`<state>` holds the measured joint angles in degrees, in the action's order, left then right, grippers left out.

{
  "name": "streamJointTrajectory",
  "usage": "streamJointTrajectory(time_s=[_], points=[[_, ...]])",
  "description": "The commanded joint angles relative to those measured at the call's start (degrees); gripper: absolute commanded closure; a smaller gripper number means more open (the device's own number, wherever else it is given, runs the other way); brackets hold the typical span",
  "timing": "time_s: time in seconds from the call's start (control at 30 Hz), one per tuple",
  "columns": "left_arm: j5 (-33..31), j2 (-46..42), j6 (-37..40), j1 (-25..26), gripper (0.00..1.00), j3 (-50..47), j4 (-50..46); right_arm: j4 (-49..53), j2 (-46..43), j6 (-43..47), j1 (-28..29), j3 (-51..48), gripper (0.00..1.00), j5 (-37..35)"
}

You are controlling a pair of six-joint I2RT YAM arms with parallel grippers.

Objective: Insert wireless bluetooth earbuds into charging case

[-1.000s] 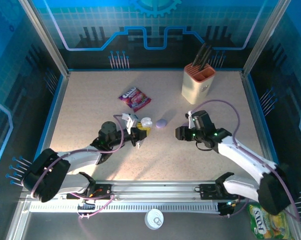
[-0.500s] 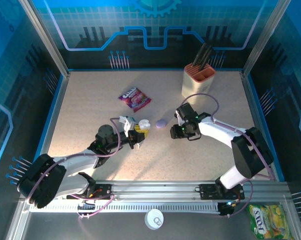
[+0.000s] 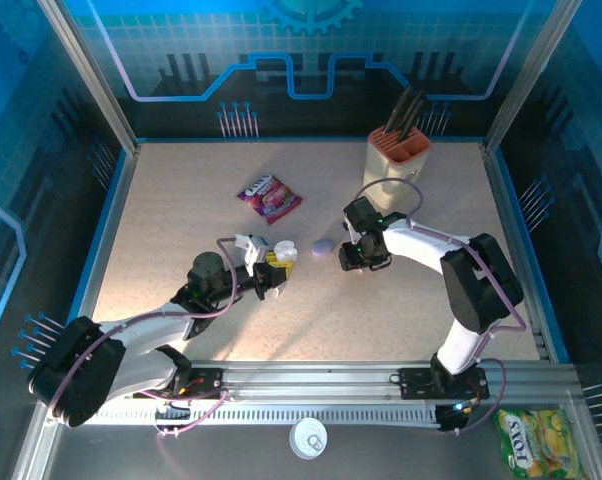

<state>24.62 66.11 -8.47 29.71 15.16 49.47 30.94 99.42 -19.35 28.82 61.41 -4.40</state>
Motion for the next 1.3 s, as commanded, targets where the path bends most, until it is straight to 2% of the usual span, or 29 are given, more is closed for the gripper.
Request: streamJointTrajectory(time_s=[0.0, 0.4, 0.87, 1.07, 1.27], points=[[-0.63, -1.10, 1.74, -0.50, 0.84, -1.17, -0.16, 3.51, 1.74, 2.90, 0.02, 2.24, 0.53, -2.24], [-0.63, -2.04, 2.20, -0.70, 0.84, -1.58, -0.52, 13.59, 8.86, 7.62, 1.89, 10.50, 0.62, -5.02], [-0.61, -3.13, 2.89, -0.81, 0.83, -1.98, -1.66, 15.73, 12.46, 7.31, 2.64, 12.95, 0.71, -5.88], [-0.50, -3.17, 3.24, -0.84, 0.83, -2.06, -1.79, 13.89, 10.89, 6.53, 2.97, 12.39, 0.77, -5.41], [-0.63, -3.09, 3.95, -0.82, 0.83, -2.26, -1.41, 9.67, 5.06, 4.47, 2.84, 9.33, 0.78, -2.71]])
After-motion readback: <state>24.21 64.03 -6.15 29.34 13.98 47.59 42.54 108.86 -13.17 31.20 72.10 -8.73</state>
